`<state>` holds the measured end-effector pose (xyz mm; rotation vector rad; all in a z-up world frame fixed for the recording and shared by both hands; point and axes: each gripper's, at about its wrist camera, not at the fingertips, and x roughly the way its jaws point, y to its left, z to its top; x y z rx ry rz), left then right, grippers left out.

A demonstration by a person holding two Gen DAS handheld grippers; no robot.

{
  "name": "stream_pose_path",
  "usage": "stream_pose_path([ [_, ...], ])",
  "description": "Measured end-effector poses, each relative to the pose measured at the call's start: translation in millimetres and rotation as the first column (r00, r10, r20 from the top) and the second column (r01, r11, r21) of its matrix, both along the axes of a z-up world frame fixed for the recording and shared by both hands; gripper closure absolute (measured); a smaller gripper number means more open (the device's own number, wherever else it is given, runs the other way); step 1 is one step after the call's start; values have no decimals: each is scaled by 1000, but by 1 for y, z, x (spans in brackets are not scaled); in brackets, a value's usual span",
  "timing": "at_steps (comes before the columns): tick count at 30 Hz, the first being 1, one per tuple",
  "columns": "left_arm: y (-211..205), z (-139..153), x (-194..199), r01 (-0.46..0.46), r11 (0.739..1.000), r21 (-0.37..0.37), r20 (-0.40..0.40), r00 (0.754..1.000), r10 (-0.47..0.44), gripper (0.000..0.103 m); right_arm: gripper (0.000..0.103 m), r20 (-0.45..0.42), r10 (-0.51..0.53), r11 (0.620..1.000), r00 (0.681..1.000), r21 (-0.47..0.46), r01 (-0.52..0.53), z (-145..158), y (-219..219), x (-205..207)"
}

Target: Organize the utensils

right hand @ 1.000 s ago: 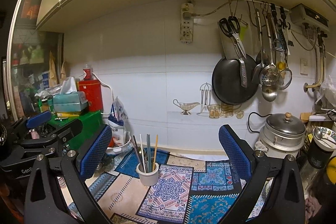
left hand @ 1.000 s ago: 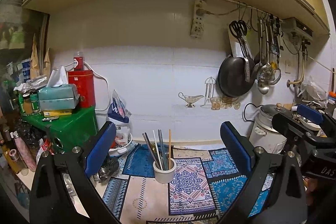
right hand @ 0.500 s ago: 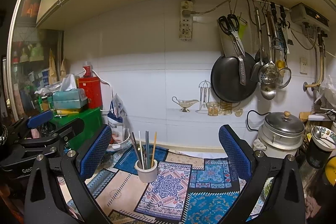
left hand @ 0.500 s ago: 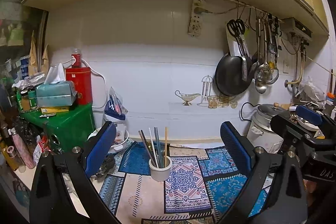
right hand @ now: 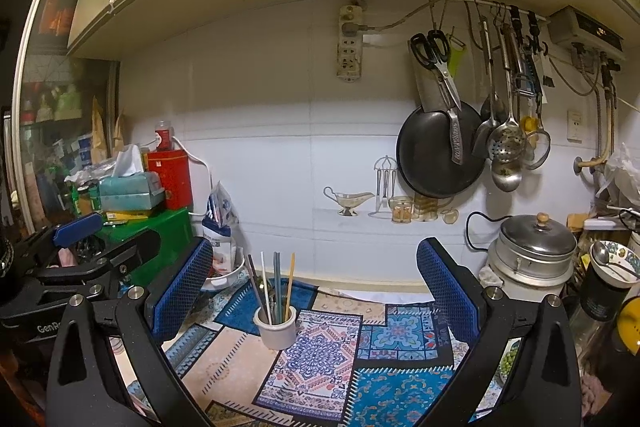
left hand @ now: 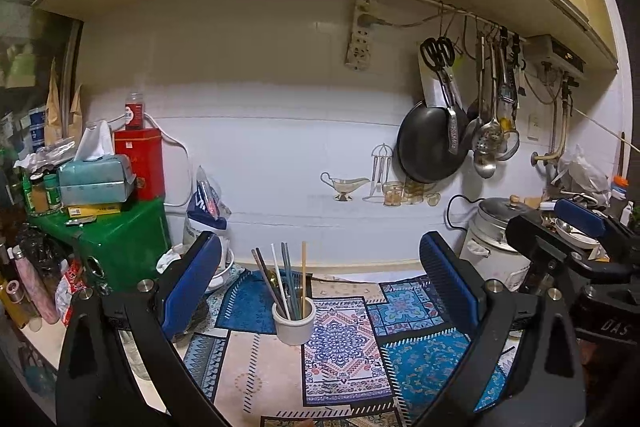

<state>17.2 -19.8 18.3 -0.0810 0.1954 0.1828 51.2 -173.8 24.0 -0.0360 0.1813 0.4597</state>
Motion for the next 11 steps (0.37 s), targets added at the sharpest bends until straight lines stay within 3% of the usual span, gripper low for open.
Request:
stream_pose_path([
  [11,0,-2,7,6,1000,12,-1,1000,-6,3,1,-4,-4,1000,1000,1,4,0,2,7],
])
